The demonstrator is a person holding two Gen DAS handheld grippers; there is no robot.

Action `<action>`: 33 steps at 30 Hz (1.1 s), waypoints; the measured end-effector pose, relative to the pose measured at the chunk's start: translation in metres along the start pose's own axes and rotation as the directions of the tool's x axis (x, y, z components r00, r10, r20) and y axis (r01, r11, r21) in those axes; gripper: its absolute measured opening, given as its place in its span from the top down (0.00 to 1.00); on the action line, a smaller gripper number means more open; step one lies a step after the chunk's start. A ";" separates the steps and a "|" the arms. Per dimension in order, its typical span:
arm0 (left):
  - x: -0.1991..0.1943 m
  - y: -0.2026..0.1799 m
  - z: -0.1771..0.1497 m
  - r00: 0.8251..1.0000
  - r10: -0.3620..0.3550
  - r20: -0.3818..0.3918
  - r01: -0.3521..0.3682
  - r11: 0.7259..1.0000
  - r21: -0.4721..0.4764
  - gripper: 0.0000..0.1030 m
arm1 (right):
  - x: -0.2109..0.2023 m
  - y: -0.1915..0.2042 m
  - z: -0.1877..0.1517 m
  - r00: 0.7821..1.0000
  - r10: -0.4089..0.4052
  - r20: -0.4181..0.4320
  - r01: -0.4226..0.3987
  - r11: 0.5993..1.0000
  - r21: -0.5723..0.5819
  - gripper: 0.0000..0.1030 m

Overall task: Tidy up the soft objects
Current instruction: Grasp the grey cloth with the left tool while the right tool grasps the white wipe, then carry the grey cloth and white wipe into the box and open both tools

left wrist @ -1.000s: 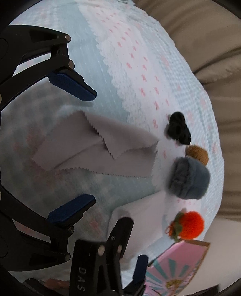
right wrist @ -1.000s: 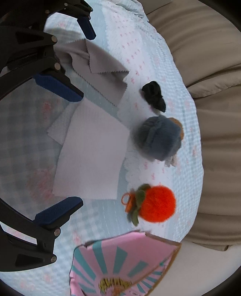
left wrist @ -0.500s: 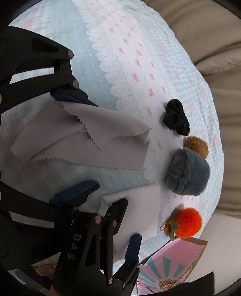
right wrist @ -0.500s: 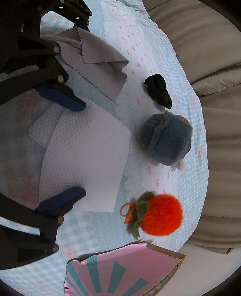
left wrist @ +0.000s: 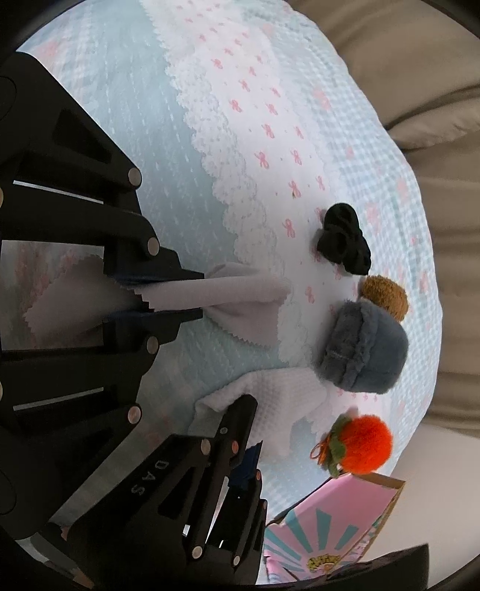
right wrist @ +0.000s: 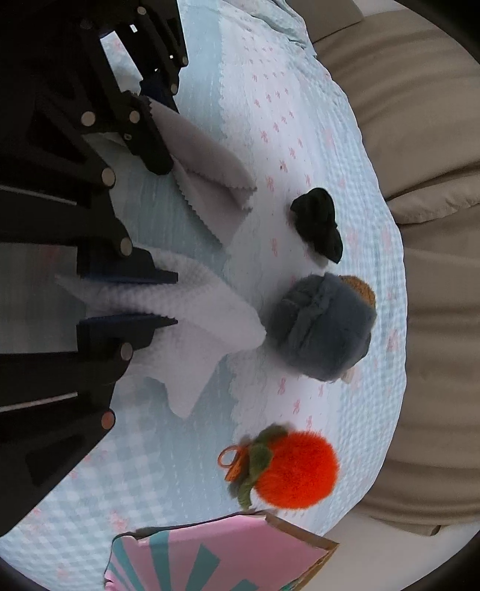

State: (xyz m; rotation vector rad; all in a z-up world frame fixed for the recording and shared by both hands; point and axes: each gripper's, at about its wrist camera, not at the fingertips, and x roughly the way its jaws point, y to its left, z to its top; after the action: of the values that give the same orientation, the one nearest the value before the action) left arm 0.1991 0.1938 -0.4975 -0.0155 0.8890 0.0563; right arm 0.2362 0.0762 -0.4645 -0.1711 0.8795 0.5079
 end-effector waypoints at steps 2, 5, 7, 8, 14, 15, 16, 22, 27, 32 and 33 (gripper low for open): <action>-0.003 0.004 0.001 1.000 0.001 0.003 -0.001 1.000 -0.018 0.92 | -0.004 0.000 0.002 1.000 0.007 0.004 -0.007 1.000 0.003 0.90; -0.011 0.011 0.004 1.000 0.006 0.005 -0.006 0.999 -0.051 0.92 | -0.011 0.002 0.005 1.000 0.009 0.015 -0.009 1.000 0.004 0.90; -0.017 0.015 0.007 1.000 0.007 0.007 -0.006 0.997 -0.072 0.92 | -0.017 0.003 0.008 1.000 0.009 0.024 -0.009 1.000 0.001 0.90; -0.020 0.017 0.009 1.000 0.006 0.008 -0.006 0.997 -0.077 0.92 | -0.021 0.004 0.010 1.000 0.008 0.028 -0.008 1.000 -0.001 0.90; -0.050 0.023 0.027 0.999 0.012 0.032 -0.009 0.996 -0.094 0.92 | -0.051 0.005 0.025 0.998 -0.001 0.058 0.001 1.000 0.004 0.90; -0.057 0.023 0.033 0.999 0.013 0.036 -0.010 0.995 -0.096 0.92 | -0.056 0.005 0.028 0.998 -0.003 0.062 0.002 1.000 0.006 0.90; -0.063 0.023 0.037 0.999 0.013 0.039 -0.010 0.995 -0.099 0.92 | -0.063 0.004 0.031 0.998 -0.005 0.067 0.004 1.000 0.012 0.90; -0.110 0.015 0.079 0.998 0.014 0.058 -0.008 0.995 -0.103 0.92 | -0.114 -0.007 0.055 0.996 -0.020 0.088 0.013 0.997 0.074 0.90; -0.153 -0.004 0.119 0.996 -0.012 0.091 0.022 0.995 -0.102 0.92 | -0.169 -0.023 0.077 0.992 -0.041 0.118 0.026 0.991 0.132 0.90; -0.182 -0.037 0.152 0.991 -0.064 0.115 0.071 0.996 -0.061 0.92 | -0.216 -0.050 0.095 0.985 -0.080 0.150 0.053 0.983 0.176 0.90; -0.187 -0.046 0.157 0.990 -0.072 0.121 0.079 0.996 -0.050 0.92 | -0.223 -0.054 0.096 0.984 -0.085 0.156 0.055 0.981 0.184 0.90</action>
State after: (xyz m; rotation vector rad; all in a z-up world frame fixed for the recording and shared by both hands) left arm 0.2061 0.1457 -0.2536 -0.0960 0.7665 0.0109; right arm 0.2115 -0.0169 -0.2345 0.0045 0.7520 0.3689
